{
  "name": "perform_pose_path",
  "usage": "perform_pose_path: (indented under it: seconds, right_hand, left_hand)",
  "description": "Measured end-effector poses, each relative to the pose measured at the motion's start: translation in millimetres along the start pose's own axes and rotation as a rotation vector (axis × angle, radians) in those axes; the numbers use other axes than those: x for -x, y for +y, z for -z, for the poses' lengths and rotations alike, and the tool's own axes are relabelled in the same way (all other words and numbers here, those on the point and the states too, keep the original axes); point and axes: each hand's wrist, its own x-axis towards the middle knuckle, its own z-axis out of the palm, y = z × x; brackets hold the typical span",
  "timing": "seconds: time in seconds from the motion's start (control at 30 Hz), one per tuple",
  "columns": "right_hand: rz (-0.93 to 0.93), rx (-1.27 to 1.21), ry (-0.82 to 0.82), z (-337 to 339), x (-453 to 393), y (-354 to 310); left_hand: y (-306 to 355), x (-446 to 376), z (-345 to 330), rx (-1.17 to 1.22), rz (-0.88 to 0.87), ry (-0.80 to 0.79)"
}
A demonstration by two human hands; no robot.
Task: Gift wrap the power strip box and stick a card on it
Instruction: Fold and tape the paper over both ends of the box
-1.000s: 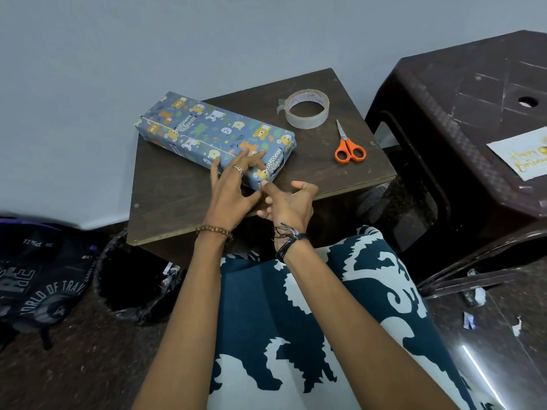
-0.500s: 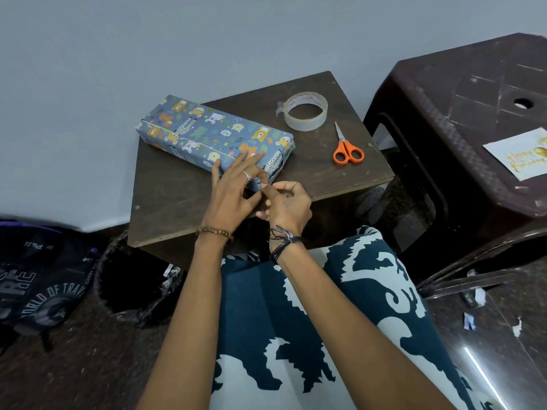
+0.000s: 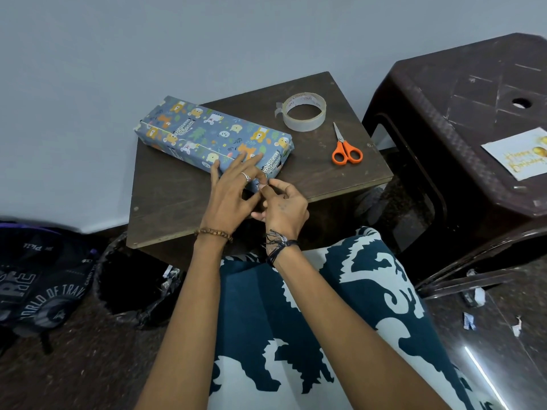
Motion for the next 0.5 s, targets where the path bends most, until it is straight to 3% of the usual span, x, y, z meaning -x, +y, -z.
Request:
perform_pose_path:
  seconds: [0.27,0.5]
  right_hand:
    - [0.021,-0.011,-0.065,3.1,2.4,-2.7]
    - [0.082,-0.017,-0.019,8.2,11.8,4.4]
  left_hand:
    - [-0.6,-0.7,-1.5,0.005,-0.001,0.010]
    - [-0.2,0.8,-2.3,-0.003,0.022,0.004]
